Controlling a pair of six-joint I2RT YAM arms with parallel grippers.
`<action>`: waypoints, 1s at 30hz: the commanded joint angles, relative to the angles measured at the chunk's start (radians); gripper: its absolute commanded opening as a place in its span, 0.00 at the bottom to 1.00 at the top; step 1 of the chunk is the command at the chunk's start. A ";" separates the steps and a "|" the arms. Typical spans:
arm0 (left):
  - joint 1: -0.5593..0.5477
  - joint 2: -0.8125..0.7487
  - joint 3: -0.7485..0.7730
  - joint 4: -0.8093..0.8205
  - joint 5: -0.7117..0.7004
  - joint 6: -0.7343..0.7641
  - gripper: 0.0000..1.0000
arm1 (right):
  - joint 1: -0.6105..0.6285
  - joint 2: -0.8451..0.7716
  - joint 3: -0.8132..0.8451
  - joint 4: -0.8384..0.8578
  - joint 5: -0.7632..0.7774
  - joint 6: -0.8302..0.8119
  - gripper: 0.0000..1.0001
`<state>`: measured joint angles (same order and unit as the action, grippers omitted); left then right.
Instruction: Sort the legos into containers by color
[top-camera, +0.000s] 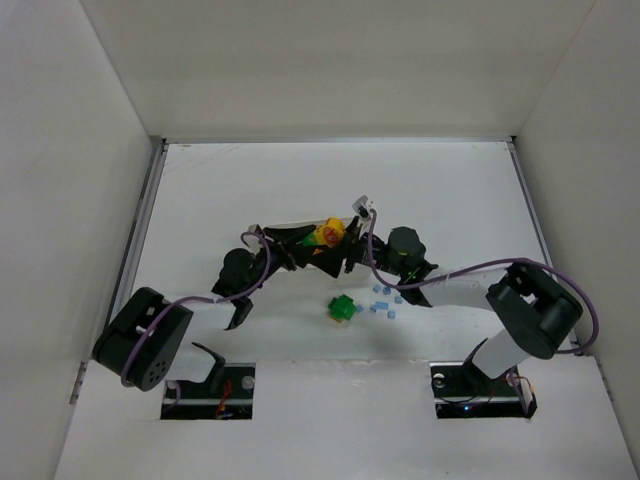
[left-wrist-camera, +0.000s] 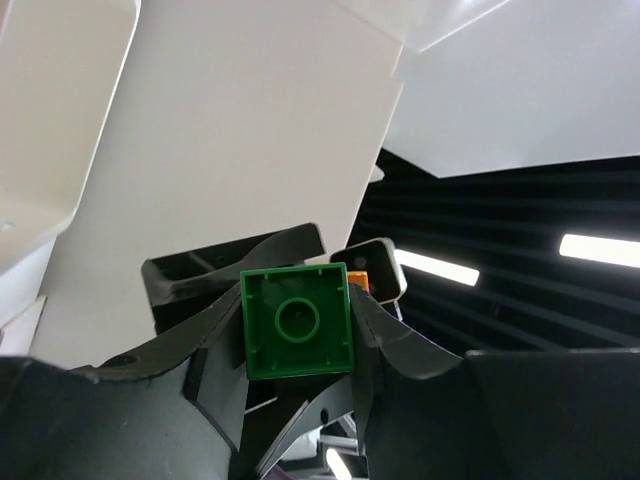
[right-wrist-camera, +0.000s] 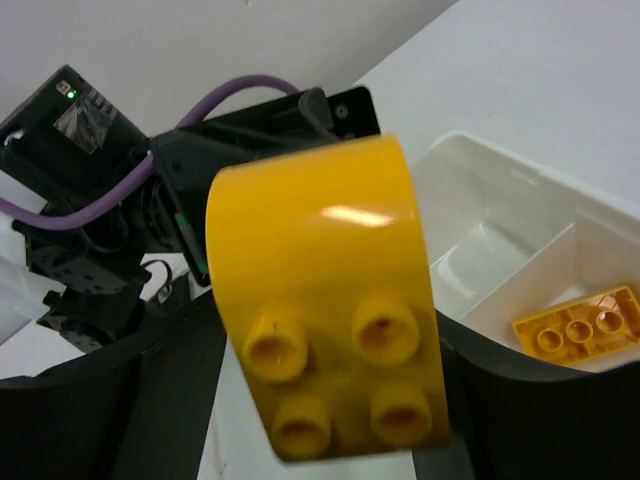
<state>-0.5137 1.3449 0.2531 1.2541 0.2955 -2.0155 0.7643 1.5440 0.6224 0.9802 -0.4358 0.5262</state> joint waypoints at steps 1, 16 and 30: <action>0.027 -0.026 -0.011 0.191 -0.059 -0.049 0.20 | 0.019 -0.025 -0.012 0.025 -0.044 0.000 0.72; 0.160 -0.081 -0.072 0.124 0.030 0.003 0.18 | 0.010 -0.162 -0.092 0.006 0.000 -0.023 0.95; 0.113 -0.110 -0.048 -0.031 0.175 0.138 0.18 | -0.001 -0.234 -0.044 -0.150 0.152 -0.118 0.85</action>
<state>-0.3832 1.2686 0.1848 1.2118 0.4259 -1.9331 0.7666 1.3407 0.5362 0.8272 -0.3275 0.4385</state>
